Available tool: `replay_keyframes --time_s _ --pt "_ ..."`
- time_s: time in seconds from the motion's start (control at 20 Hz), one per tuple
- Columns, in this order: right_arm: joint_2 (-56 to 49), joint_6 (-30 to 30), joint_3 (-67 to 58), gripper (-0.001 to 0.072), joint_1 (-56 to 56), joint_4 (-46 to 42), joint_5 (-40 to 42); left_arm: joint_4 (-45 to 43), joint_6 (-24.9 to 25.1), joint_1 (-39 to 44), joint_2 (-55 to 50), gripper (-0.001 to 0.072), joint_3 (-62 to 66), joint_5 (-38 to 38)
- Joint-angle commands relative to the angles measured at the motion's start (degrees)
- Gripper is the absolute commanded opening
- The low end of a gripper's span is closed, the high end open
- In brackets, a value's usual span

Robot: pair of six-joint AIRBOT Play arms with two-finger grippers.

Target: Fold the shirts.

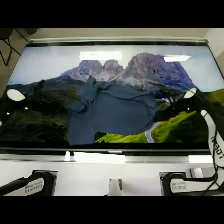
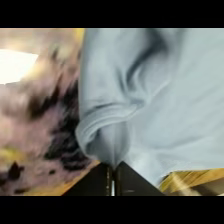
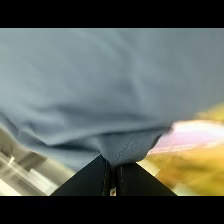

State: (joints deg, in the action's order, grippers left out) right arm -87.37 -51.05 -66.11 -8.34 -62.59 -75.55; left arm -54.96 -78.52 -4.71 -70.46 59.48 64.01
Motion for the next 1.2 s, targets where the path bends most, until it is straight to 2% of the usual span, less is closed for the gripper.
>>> replay_keyframes --time_s 0.0,0.15,0.25,0.35,0.5,0.75,0.95,1.15 --pt "9.53 1.31 -13.57 0.0026 0.92 0.2 -1.81 -0.59 0.04 -0.04 7.72 0.0028 13.25 0.76" --pt "23.54 0.9 -32.24 0.0026 0.92 -3.78 4.66 -0.72 -0.24 -0.04 14.38 0.0028 36.33 -2.62" --pt "32.54 -2.6 -41.81 0.0027 0.92 -11.34 12.04 -2.12 -1.49 -0.02 17.2 0.0028 53.11 -8.35" --pt "40.33 -6.05 -46.16 0.0026 0.92 -18.27 15.41 -5.29 -5.25 -0.02 19.43 0.0028 64.0 -10.03" --pt "47.28 -6.88 -46.56 0.0027 0.92 -23.12 12.85 -5.25 -8.02 -0.02 24.24 0.0028 64.0 -8.33" --pt "46.86 -8.52 -46.56 0.0027 0.92 -23.3 5.92 -5.92 -8.74 -0.02 25.2 0.0028 61.22 -1.44" --pt "41.44 -8.57 -46.56 0.0027 0.92 -23.93 -0.39 -8.11 -8.68 -0.02 21.07 0.0027 61.18 2.71" --pt "26.49 -7.02 -44.94 0.0027 0.92 -23.98 -15.52 -11.3 -7.69 0.0 11.17 0.0028 52.41 14.4"
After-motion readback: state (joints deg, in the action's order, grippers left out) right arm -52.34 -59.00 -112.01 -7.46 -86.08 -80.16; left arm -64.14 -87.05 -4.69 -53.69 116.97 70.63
